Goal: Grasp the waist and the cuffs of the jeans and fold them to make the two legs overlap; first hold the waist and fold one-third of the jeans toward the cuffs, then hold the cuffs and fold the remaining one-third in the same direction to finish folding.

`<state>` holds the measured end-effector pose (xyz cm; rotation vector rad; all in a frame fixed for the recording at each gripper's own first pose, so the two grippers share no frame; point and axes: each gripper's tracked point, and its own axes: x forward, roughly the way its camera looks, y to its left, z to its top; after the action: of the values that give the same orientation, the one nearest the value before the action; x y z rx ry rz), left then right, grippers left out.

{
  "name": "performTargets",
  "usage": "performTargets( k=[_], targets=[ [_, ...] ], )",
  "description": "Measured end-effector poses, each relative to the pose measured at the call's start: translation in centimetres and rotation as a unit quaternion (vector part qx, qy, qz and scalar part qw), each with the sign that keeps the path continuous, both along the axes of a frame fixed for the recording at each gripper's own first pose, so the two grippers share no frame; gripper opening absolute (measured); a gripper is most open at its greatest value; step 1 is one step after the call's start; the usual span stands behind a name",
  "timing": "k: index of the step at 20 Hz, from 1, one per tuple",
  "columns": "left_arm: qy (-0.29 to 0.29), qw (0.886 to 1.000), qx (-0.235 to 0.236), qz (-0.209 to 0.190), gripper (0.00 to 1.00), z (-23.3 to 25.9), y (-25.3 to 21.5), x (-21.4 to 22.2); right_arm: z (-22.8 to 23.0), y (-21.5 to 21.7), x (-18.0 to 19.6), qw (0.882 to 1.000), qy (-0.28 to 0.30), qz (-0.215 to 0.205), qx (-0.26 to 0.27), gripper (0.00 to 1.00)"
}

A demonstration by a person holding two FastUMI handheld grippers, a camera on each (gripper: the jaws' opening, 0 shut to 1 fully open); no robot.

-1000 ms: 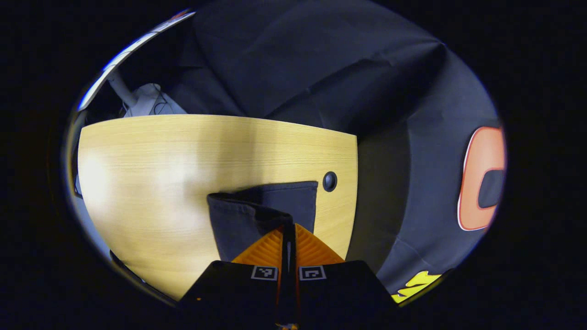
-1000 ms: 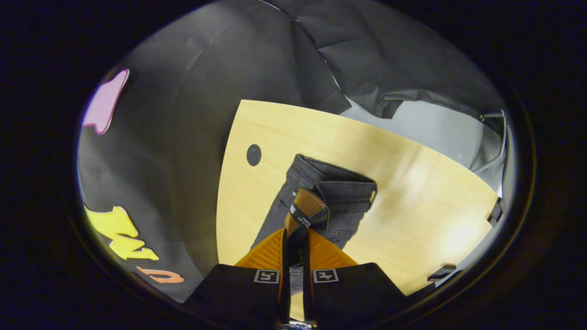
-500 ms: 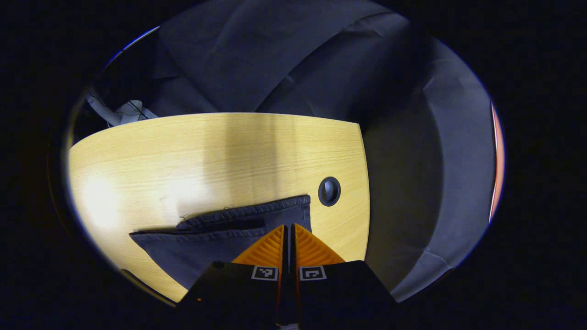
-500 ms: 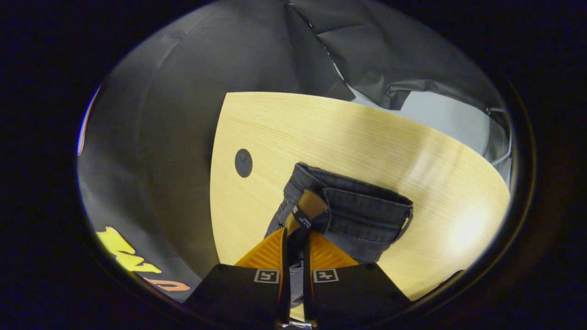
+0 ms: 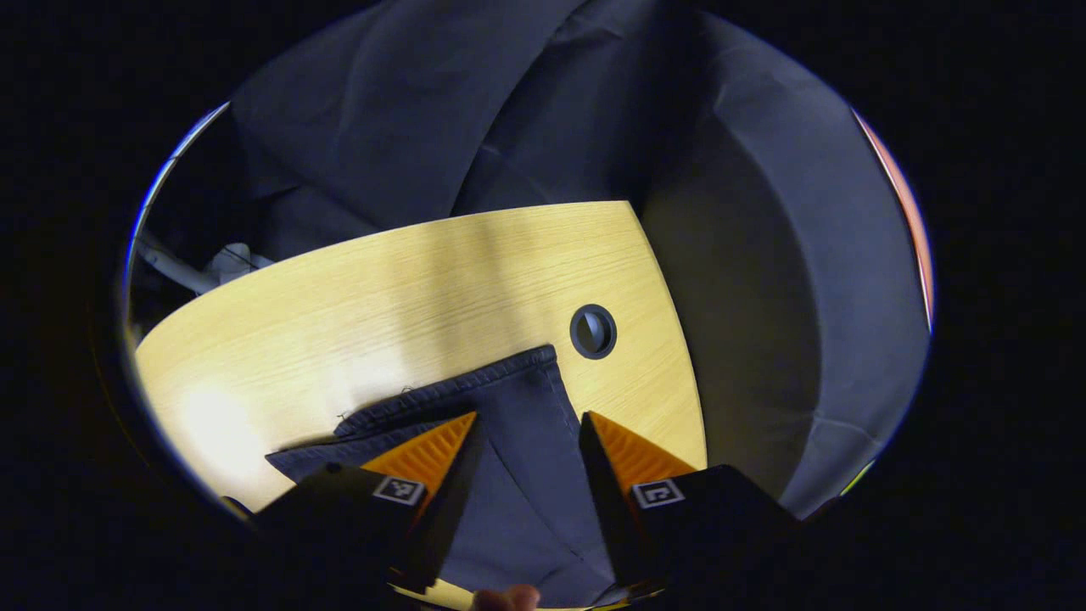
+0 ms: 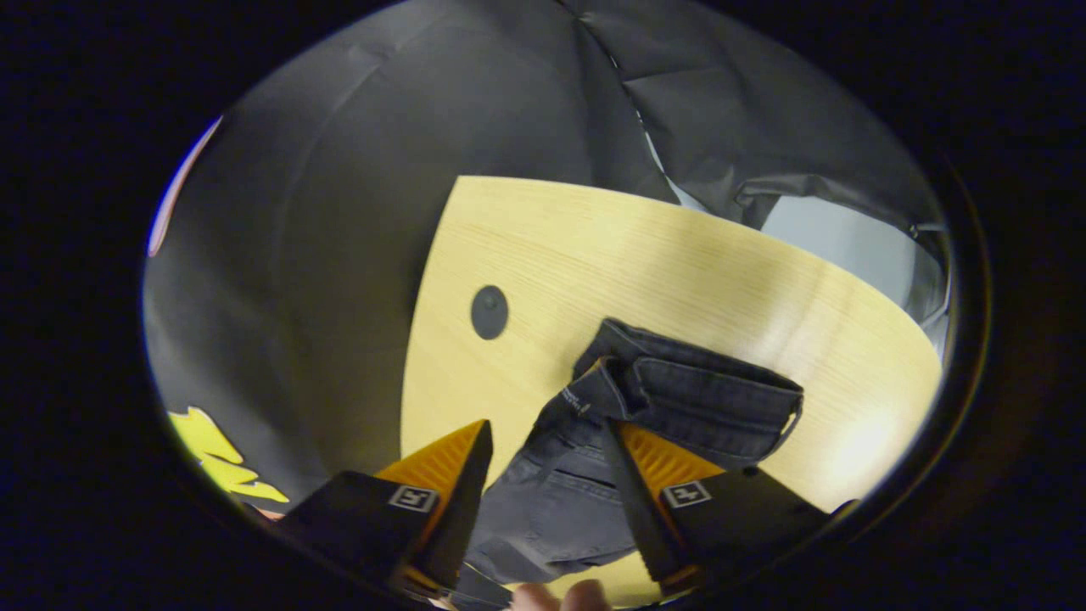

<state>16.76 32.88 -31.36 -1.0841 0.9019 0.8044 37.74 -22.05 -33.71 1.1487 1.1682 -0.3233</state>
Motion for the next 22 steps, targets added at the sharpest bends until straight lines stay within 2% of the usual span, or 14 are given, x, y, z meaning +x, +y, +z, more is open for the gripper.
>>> performTargets(
  k=[1,2,3,4,5,6,7,9,12,14,16,18,21,22],
  targets=[
    [-0.004,1.0,0.003,-0.008,0.8,0.3,-0.4,-0.1,0.1,-0.4,-0.5,1.0,0.0,0.017,-0.025,0.88],
    [-0.009,1.0,0.007,-0.017,0.81,1.0,-0.7,-0.3,0.5,-0.4,-1.3,0.998,-0.009,0.039,-0.046,0.83],
    [-0.013,0.999,0.017,-0.032,0.94,1.9,-0.9,-0.8,1.4,-0.5,-1.7,0.996,-0.02,0.063,-0.066,0.85],
    [-0.016,0.998,0.033,-0.052,0.94,2.8,-1.1,-1.5,2.2,-0.6,-2.2,0.992,-0.035,0.084,-0.087,0.84],
    [-0.019,0.995,0.054,-0.076,0.82,3.8,-1.3,-2.1,2.8,-0.6,-3.0,0.987,-0.053,0.103,-0.113,0.84],
    [-0.027,0.991,0.078,-0.102,0.82,4.8,-1.5,-2.7,3.7,-0.8,-4.0,0.98,-0.071,0.123,-0.14,0.93],
    [-0.038,0.986,0.105,-0.126,0.81,6.2,-1.8,-3.4,4.9,-1.2,-5.1,0.971,-0.089,0.143,-0.168,0.93],
    [-0.068,0.97,0.158,-0.171,0.81,8.8,-2.9,-4.6,6.7,-1.7,-7.6,0.948,-0.125,0.181,-0.229,0.93],
    [-0.106,0.936,0.237,-0.237,0.82,12.5,-5.4,-6.4,8.8,-2.2,-12.0,0.91,-0.165,0.224,-0.308,0.93],
    [-0.122,0.911,0.282,-0.275,0.82,13.8,-7.4,-7.7,10.1,-1.8,-14.7,0.896,-0.19,0.232,-0.329,0.93],
    [-0.139,0.891,0.315,-0.296,0.82,14.3,-10.1,-8.2,10.7,-1.0,-17.5,0.892,-0.206,0.231,-0.329,0.93],
    [-0.155,0.876,0.335,-0.31,0.84,13.6,-12.1,-8.4,11.0,-0.9,-19.9,0.893,-0.219,0.222,-0.324,0.93],
    [-0.159,0.854,0.366,-0.335,0.89,14.4,-15.6,-10.5,8.9,-0.9,-21.6,0.91,-0.217,0.188,-0.299,0.93],
    [-0.159,0.848,0.372,-0.342,0.91,14.4,-16.7,-10.8,8.2,-1.2,-21.6,0.917,-0.211,0.174,-0.291,0.86]
  ],
)
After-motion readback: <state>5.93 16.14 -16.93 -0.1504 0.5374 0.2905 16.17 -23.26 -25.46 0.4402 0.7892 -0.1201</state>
